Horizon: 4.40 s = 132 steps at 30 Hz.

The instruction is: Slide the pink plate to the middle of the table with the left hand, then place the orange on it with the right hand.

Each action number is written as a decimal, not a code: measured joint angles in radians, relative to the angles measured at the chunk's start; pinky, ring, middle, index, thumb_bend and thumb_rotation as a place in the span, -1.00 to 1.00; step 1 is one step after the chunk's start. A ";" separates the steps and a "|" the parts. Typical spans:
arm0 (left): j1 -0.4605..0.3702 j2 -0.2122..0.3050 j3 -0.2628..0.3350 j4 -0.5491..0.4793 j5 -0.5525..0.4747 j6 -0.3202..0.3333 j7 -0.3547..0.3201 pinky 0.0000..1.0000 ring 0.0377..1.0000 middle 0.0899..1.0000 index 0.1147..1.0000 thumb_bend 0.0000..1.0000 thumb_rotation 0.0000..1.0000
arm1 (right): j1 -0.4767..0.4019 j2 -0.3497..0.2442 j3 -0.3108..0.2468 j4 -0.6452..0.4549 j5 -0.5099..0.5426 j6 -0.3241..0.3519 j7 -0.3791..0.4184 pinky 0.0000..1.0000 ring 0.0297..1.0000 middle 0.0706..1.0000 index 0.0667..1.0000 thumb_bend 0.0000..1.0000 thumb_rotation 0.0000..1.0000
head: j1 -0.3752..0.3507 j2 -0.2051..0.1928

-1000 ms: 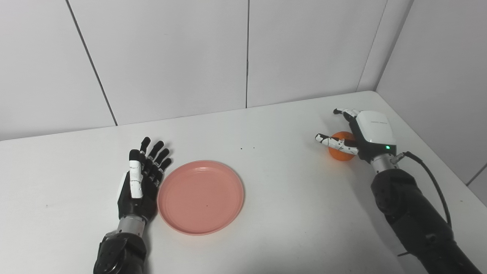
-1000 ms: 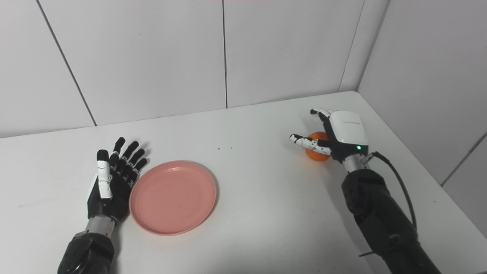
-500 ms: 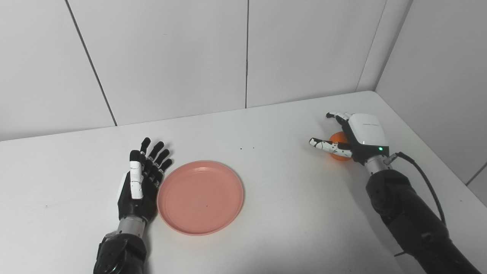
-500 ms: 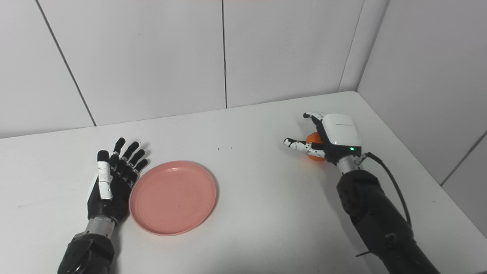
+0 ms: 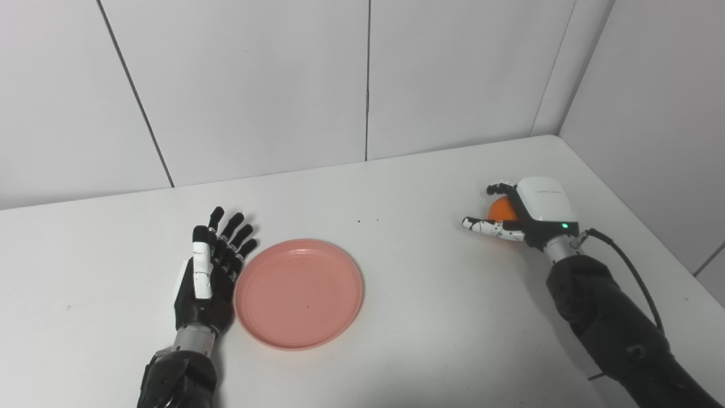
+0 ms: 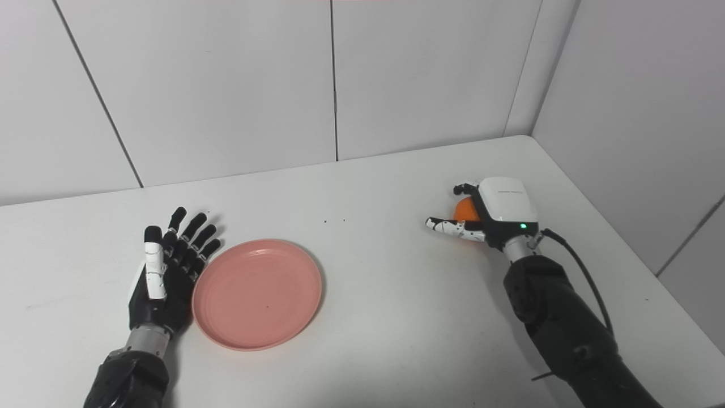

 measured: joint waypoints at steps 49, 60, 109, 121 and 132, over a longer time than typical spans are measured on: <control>0.004 -0.019 -0.024 -0.032 0.009 0.049 0.032 0.79 0.82 0.85 1.00 0.96 0.76 | -0.025 0.000 0.005 -0.213 0.067 -0.003 0.012 -0.75 -0.72 -0.65 -0.58 -0.11 -0.17 | 0.069 0.028; 0.015 -0.049 -0.040 -0.056 0.064 0.057 0.078 0.65 0.74 0.78 1.00 0.98 0.76 | -0.077 0.001 0.012 -0.387 0.058 -0.014 0.075 -0.72 -0.69 -0.60 -0.47 -0.19 -0.26 | 0.158 0.051; 0.024 -0.105 -0.073 -0.055 0.108 0.047 0.113 0.74 0.70 0.76 0.98 0.99 0.71 | -0.157 0.235 0.162 -0.611 0.063 -0.132 0.336 -0.60 -0.55 -0.45 -0.38 -0.13 -0.18 | 0.318 0.069; 0.024 -0.104 -0.075 -0.055 0.110 0.048 0.114 0.79 0.69 0.75 0.99 0.99 0.74 | -0.116 0.260 0.252 -0.552 0.017 -0.181 0.374 -0.72 -0.65 -0.46 -0.14 -0.03 -0.67 | 0.313 0.074; 0.024 -0.104 -0.076 -0.056 0.109 0.048 0.114 0.86 0.70 0.69 0.98 0.93 0.75 | -0.117 0.262 0.276 -0.490 -0.006 -0.205 0.429 -0.63 -0.56 -0.39 -0.13 -0.02 -0.69 | 0.305 0.077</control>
